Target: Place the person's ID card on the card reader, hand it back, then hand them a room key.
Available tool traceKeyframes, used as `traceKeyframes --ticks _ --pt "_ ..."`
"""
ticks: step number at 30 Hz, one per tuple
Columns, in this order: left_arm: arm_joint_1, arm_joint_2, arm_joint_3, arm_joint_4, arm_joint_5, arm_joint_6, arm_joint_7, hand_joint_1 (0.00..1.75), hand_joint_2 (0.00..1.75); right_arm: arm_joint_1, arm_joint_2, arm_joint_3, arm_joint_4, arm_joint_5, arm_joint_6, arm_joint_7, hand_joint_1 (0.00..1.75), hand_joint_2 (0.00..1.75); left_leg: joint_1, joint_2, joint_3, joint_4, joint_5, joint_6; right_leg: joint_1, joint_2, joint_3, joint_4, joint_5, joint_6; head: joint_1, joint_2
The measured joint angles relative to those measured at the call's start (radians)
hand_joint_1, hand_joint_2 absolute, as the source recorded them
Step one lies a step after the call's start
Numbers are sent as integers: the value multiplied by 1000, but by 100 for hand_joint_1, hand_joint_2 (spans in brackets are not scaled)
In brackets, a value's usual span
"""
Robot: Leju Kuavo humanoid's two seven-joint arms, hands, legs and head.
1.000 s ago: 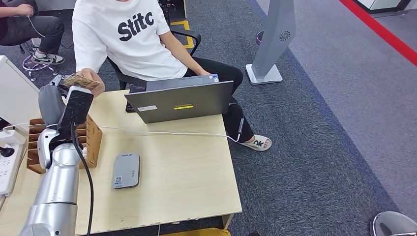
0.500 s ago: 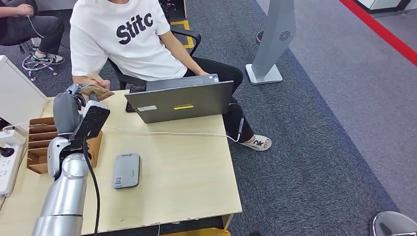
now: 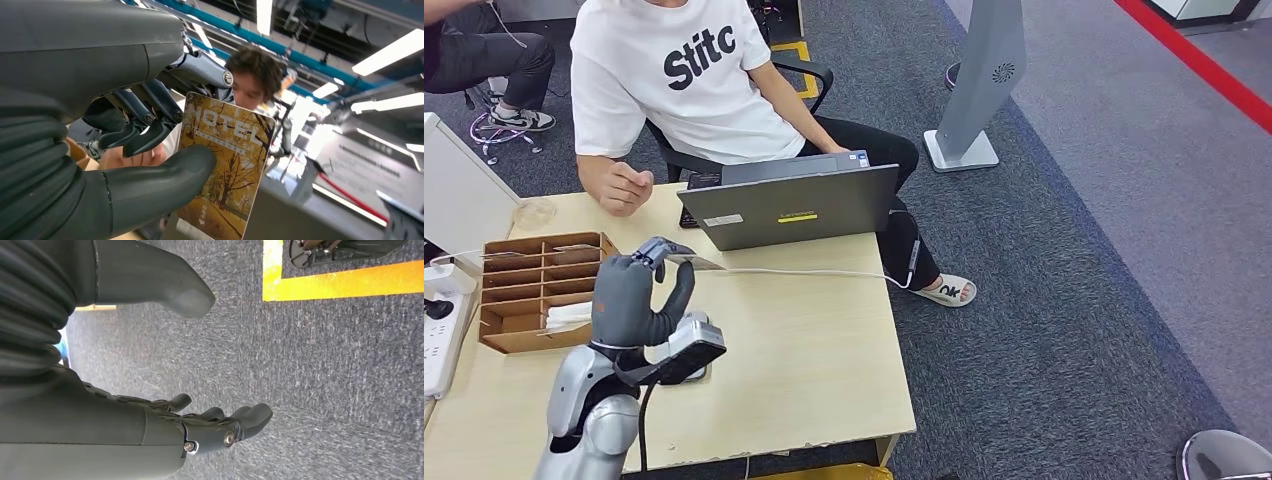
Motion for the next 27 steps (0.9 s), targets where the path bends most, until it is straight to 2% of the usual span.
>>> traceKeyframes --ticks 6,15,21,27 --pt "62 47 -55 -27 -32 -52 35 175 175 4 0 -15 0 -3 1 -7 0 175 0 0 0 0 0 0 0 0 0 0 0 0 0 0" --pt "99 116 -65 27 -92 -99 87 175 175 8 0 -32 0 -8 5 -7 0 175 0 0 0 0 0 0 0 0 0 0 0 0 0 0" --pt "116 153 -65 101 -190 -81 139 175 175 9 0 -43 0 -7 12 -4 0 175 0 0 0 0 0 0 0 0 0 0 0 0 0 0" --pt "110 166 -65 176 -304 -47 219 175 175 9 0 -50 0 4 16 3 0 175 0 0 0 0 0 0 0 0 0 0 0 0 0 0"
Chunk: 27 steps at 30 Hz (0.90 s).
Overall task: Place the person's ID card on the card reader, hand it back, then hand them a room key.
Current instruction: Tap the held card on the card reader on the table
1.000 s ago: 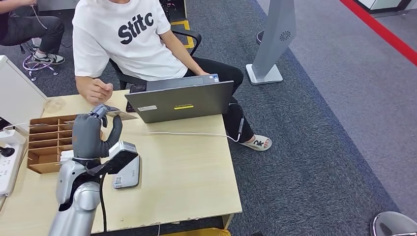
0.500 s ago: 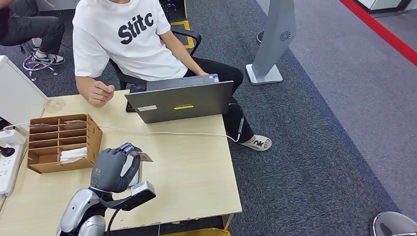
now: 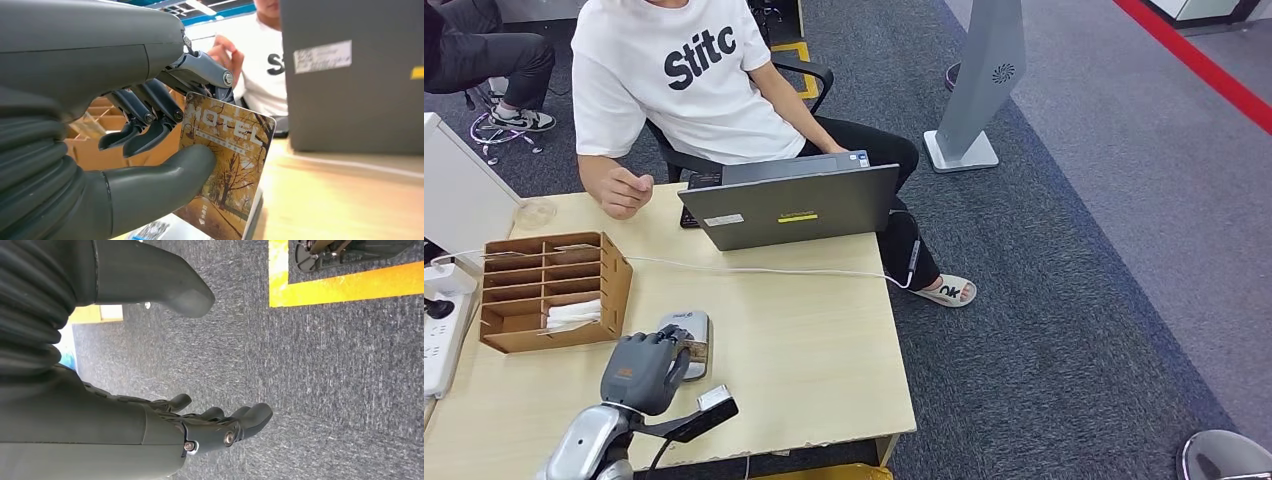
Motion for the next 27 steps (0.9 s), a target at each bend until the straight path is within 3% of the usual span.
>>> traceKeyframes --ticks 11,27 --pt "-85 -20 7 168 -96 96 46 175 175 -2 0 0 0 27 3 13 0 175 0 -1 1 0 0 0 0 0 1 0 0 0 0 0" --pt "-142 -68 93 283 -59 169 12 175 175 -4 0 0 0 60 1 26 0 175 0 -1 1 0 0 0 0 0 1 0 0 0 0 0"
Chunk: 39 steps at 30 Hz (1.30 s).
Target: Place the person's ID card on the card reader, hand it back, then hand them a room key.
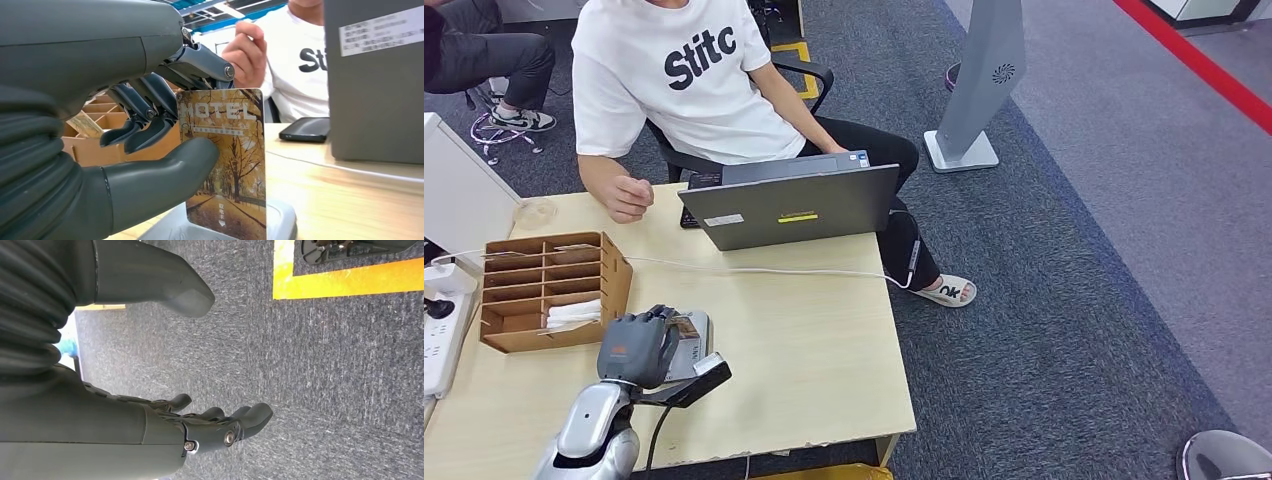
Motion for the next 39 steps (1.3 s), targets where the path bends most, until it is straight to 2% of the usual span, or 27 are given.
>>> traceKeyframes --ticks 14,21,28,36,39 --pt "-8 -37 65 5 71 71 -64 175 175 -1 3 -5 0 26 -4 7 0 175 0 0 0 0 0 0 0 0 0 0 0 0 0 0" --pt "-113 -38 135 -44 214 41 -101 175 175 -4 3 -5 0 43 -4 6 0 175 0 0 0 0 1 0 0 0 0 0 1 0 0 0" --pt "-162 -38 166 -61 237 27 -102 175 175 -5 3 -6 0 48 -3 4 0 175 0 -1 0 0 1 0 0 0 0 1 0 0 0 0" --pt "-259 -37 181 -58 183 19 -78 175 175 -8 4 -6 0 62 1 7 0 175 0 -1 0 0 1 0 0 0 0 1 1 0 0 0" --pt "-267 -39 181 -57 178 27 -77 44 175 -10 4 -6 0 63 1 7 0 175 0 -1 0 0 1 0 0 0 0 1 1 0 0 0"
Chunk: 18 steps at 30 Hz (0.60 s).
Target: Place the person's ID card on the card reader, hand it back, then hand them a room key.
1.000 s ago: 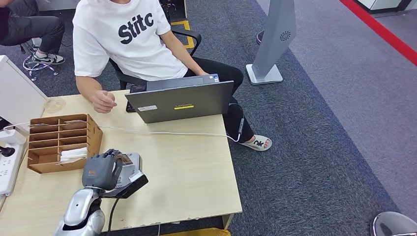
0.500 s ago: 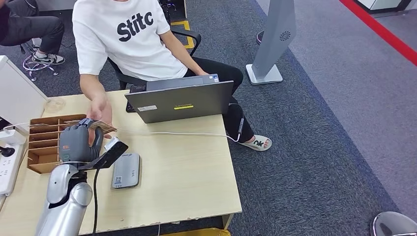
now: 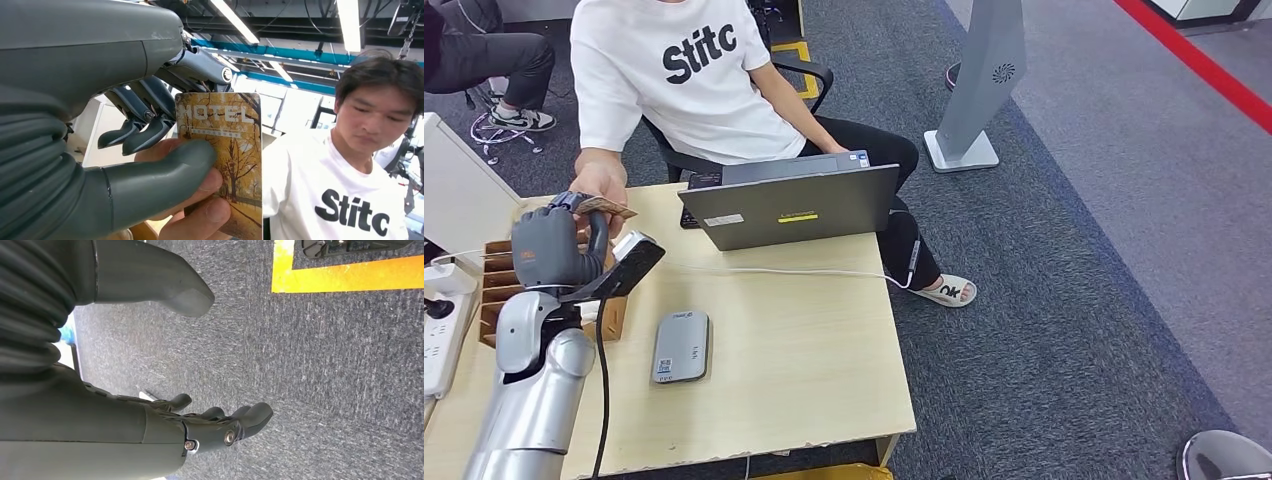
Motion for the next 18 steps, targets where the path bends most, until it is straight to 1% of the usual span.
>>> traceKeyframes --ticks 1,5,12,18 --pt "0 -1 0 0 -1 3 0 0 175 0 0 0 0 0 0 0 0 175 0 0 0 0 0 0 0 0 0 0 0 0 0 0" --pt "3 -7 0 -1 6 20 -2 0 175 -1 0 -2 0 2 1 0 0 175 0 0 0 0 0 0 0 0 0 0 0 0 0 0" --pt "35 -15 0 -42 20 27 -12 0 175 -1 1 -13 0 6 2 -3 0 175 0 0 0 0 0 0 0 0 0 0 0 0 0 0" --pt "90 -15 0 -126 29 23 -28 0 175 -1 1 -22 0 5 1 -14 0 175 0 0 0 0 0 0 0 0 0 0 0 0 0 0"
